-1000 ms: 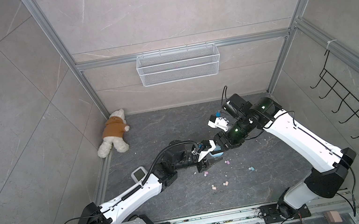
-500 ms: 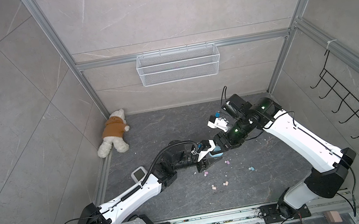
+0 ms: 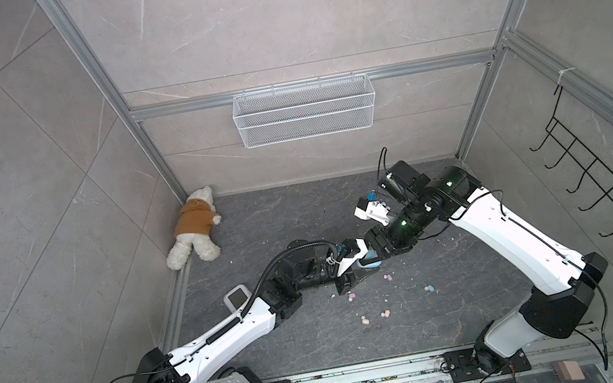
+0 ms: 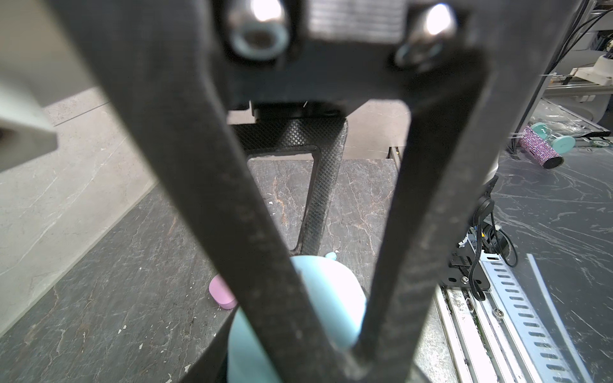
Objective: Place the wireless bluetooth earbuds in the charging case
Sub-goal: 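Grasp the teal case with the left gripper beside the right gripper, then open the right gripper and draw it back from the teal case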
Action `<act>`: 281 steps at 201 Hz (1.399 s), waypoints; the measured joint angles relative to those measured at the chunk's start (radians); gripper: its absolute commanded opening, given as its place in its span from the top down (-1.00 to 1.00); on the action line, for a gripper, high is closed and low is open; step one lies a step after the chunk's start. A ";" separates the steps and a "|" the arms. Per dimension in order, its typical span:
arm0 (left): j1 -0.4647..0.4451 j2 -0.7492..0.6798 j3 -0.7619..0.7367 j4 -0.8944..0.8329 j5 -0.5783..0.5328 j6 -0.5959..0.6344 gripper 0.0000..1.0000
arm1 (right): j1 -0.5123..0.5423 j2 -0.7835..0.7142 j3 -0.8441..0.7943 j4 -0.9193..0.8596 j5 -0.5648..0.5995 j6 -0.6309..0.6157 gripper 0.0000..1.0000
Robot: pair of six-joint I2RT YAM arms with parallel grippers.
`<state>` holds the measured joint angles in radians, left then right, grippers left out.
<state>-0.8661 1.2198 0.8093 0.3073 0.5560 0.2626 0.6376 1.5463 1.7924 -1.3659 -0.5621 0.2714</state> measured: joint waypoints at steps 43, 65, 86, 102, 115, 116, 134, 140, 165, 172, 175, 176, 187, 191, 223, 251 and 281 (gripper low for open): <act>0.000 0.000 0.014 -0.022 0.003 0.014 0.43 | 0.000 0.001 0.011 -0.008 -0.003 0.001 0.01; -0.003 0.000 0.023 -0.044 0.002 0.024 0.47 | 0.000 0.001 0.011 -0.013 -0.004 0.001 0.01; -0.005 -0.006 0.027 -0.057 0.000 0.035 0.54 | 0.000 0.001 0.013 -0.015 -0.010 0.001 -0.14; -0.005 -0.009 0.027 -0.060 -0.002 0.037 0.59 | 0.000 0.002 0.018 -0.019 -0.010 0.001 -0.34; -0.006 -0.013 0.027 -0.063 -0.005 0.037 0.61 | 0.000 0.003 0.027 -0.021 -0.006 0.003 -0.47; -0.007 -0.013 0.027 -0.063 -0.005 0.037 0.61 | 0.000 0.003 0.028 -0.021 -0.006 0.004 -0.48; -0.014 -0.015 0.027 -0.085 -0.006 0.037 0.64 | 0.000 0.002 0.041 -0.017 0.001 0.004 -0.55; -0.016 -0.017 0.027 -0.092 -0.006 0.036 0.64 | 0.000 0.001 0.041 -0.016 0.004 0.004 -0.59; -0.016 -0.028 0.027 -0.105 -0.009 0.031 0.67 | 0.000 0.000 0.040 -0.008 0.026 0.016 -0.66; -0.015 -0.033 0.026 -0.105 -0.012 0.027 0.67 | 0.000 -0.001 0.039 -0.007 0.033 0.017 -0.68; -0.015 -0.035 0.026 -0.105 -0.014 0.026 0.67 | 0.000 -0.002 0.039 -0.006 0.037 0.016 -0.69; -0.015 -0.036 0.026 -0.105 -0.014 0.026 0.67 | 0.000 -0.002 0.038 -0.006 0.038 0.016 -0.69; -0.010 -0.046 0.024 -0.106 -0.021 0.017 0.67 | 0.000 -0.005 0.033 -0.005 0.051 0.023 -0.72; -0.008 -0.050 0.023 -0.107 -0.023 0.014 0.68 | 0.000 -0.006 0.032 -0.003 0.053 0.024 -0.72; 0.012 -0.060 0.011 -0.106 -0.025 -0.011 0.68 | -0.010 -0.016 0.023 0.001 0.090 0.024 -0.81; 0.018 -0.062 0.008 -0.102 -0.026 -0.031 0.70 | -0.014 -0.020 0.027 0.018 0.102 0.027 -0.86; 0.032 -0.064 -0.016 -0.093 -0.021 -0.068 0.71 | -0.019 -0.031 0.050 0.019 0.171 0.023 -0.89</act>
<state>-0.8345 1.1561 0.7933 0.2146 0.5346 0.1951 0.6182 1.5158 1.8427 -1.3472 -0.3916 0.2947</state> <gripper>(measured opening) 0.426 0.944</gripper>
